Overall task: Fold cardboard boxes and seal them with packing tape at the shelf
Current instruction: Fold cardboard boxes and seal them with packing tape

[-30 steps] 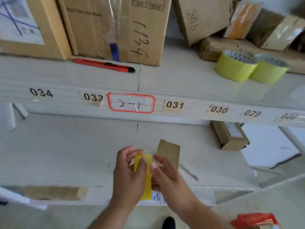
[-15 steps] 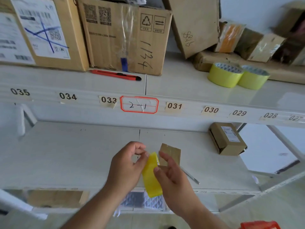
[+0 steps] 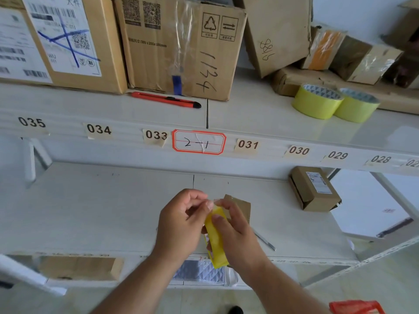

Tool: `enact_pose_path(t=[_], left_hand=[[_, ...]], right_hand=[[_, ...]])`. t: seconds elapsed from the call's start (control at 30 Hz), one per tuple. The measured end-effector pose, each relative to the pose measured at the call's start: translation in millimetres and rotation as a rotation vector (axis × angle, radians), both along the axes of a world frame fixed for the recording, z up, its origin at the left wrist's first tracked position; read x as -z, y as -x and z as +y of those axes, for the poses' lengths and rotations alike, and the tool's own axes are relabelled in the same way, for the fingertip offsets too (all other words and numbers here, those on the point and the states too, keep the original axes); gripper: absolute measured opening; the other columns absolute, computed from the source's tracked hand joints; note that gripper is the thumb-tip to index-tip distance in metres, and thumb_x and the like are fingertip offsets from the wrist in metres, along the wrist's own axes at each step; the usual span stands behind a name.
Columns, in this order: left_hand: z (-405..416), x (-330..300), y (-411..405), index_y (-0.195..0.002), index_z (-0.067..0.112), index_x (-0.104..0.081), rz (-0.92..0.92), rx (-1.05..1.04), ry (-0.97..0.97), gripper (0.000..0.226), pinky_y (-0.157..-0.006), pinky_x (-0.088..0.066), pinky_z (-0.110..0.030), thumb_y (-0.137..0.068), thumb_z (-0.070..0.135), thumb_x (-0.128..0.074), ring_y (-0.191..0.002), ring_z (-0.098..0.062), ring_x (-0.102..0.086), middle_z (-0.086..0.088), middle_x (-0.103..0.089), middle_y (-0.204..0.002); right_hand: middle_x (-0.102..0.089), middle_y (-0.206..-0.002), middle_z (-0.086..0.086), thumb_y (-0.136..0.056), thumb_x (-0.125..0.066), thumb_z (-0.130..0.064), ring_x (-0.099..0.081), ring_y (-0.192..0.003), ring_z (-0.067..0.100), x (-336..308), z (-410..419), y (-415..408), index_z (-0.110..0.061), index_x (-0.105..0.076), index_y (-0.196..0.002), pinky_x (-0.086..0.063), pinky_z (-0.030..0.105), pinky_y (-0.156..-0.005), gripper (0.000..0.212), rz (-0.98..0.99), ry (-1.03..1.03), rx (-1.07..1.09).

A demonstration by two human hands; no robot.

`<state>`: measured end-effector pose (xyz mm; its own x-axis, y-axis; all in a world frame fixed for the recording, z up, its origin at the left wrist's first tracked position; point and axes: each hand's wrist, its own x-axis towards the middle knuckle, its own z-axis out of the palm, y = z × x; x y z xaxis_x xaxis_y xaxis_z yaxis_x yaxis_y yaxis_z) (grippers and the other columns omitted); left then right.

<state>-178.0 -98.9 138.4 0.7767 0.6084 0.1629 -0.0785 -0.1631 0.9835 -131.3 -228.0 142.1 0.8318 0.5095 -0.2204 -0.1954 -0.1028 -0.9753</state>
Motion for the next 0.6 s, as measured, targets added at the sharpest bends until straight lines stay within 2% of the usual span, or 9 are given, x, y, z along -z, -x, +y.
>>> enact_pose_path(t=[0.07, 0.13, 0.2, 0.23, 0.3, 0.37, 0.47, 0.53, 0.6], left_hand=[[3.1, 3.7, -0.3, -0.106, 0.022, -0.072, 0.024, 0.026, -0.064, 0.019, -0.063, -0.052, -0.009, -0.093, 0.009, -0.075, -0.085, -0.005, -0.073, 0.017, -0.077, -0.089], [9.8, 6.6, -1.7, -0.119, 0.028, -0.070, 0.079, 0.069, -0.226, 0.025, -0.074, -0.050, -0.006, -0.096, 0.019, -0.072, -0.092, 0.004, -0.071, 0.021, -0.076, -0.095], [17.9, 9.3, -3.2, -0.133, 0.032, -0.066, 0.128, 0.097, -0.402, 0.034, -0.084, -0.047, -0.003, -0.099, 0.027, -0.067, -0.098, 0.015, -0.065, 0.023, -0.073, -0.109], [23.0, 10.7, -4.2, -0.136, 0.033, -0.064, 0.134, 0.070, -0.428, 0.037, -0.087, -0.048, -0.005, -0.099, 0.028, -0.066, -0.100, 0.015, -0.064, 0.020, -0.071, -0.115], [31.6, 7.9, -2.6, -0.131, 0.032, -0.064, 0.109, -0.053, -0.377, 0.033, -0.087, -0.058, -0.022, -0.099, 0.024, -0.066, -0.096, 0.001, -0.071, 0.011, -0.073, -0.115], [34.0, 3.9, 5.5, -0.114, 0.031, -0.066, 0.041, -0.135, -0.422, 0.019, -0.076, -0.060, -0.033, -0.099, 0.019, -0.064, -0.085, -0.006, -0.070, 0.013, -0.072, -0.103], [19.3, -5.5, 23.4, -0.107, 0.026, -0.069, -0.058, -0.036, -0.684, 0.014, -0.070, -0.055, -0.023, -0.099, 0.028, -0.058, -0.084, -0.005, -0.065, 0.018, -0.066, -0.102], [12.8, -7.7, 24.8, -0.116, 0.027, -0.072, -0.005, 0.044, -0.733, 0.026, -0.084, -0.053, -0.019, -0.099, 0.039, -0.055, -0.103, -0.002, -0.063, 0.020, -0.067, -0.116], [12.0, -11.7, 18.9, -0.127, 0.033, -0.070, 0.097, 0.092, -0.728, 0.036, -0.097, -0.043, -0.012, -0.099, 0.048, -0.052, -0.120, 0.004, -0.055, 0.023, -0.064, -0.129]], right_hand=[[-0.073, -0.097, 0.020, -0.108, -0.052, -0.018, -0.073, -0.084, 0.026, 0.9, -0.8, 1.3, -0.027, -0.065, -0.109, -0.057, 0.041, -0.068, 0.015, 0.015, -0.007, 0.001], [-0.072, -0.099, 0.023, -0.107, -0.053, -0.017, -0.072, -0.081, 0.025, 0.6, -2.6, 2.3, -0.024, -0.066, -0.106, -0.056, 0.040, -0.068, 0.015, 0.038, -0.029, 0.002], [-0.073, -0.095, 0.022, -0.107, -0.053, -0.017, -0.070, -0.077, 0.025, -2.1, -4.0, 2.5, -0.024, -0.066, -0.106, -0.056, 0.037, -0.064, 0.014, 0.056, -0.052, 0.010], [-0.073, -0.089, 0.018, -0.107, -0.053, -0.017, -0.068, -0.073, 0.024, -4.5, -4.6, 2.2, -0.023, -0.066, -0.106, -0.054, 0.033, -0.060, 0.014, 0.068, -0.057, 0.023], [-0.072, -0.082, 0.013, -0.106, -0.053, -0.017, -0.063, -0.066, 0.023, -8.5, -6.5, 1.0, -0.023, -0.065, -0.106, -0.051, 0.026, -0.054, 0.013, 0.100, -0.072, 0.043], [-0.072, -0.083, 0.015, -0.106, -0.053, -0.018, -0.062, -0.066, 0.025, -9.0, -7.2, -0.9, -0.026, -0.065, -0.103, -0.052, 0.029, -0.056, 0.015, 0.095, -0.081, 0.036], [-0.073, -0.086, 0.016, -0.107, -0.052, -0.018, -0.066, -0.073, 0.024, -5.6, -8.0, -2.5, -0.029, -0.065, -0.102, -0.054, 0.038, -0.066, 0.018, 0.037, -0.069, 0.013], [-0.072, -0.083, 0.011, -0.108, -0.051, -0.016, -0.065, -0.073, 0.021, -5.2, -8.6, -2.1, -0.024, -0.063, -0.109, -0.054, 0.037, -0.066, 0.014, -0.023, -0.060, -0.020], [-0.070, -0.078, 0.001, -0.109, -0.051, -0.016, -0.062, -0.069, 0.016, -5.4, -10.2, -0.7, -0.019, -0.062, -0.112, -0.052, 0.032, -0.062, 0.012, -0.095, -0.040, -0.051]])
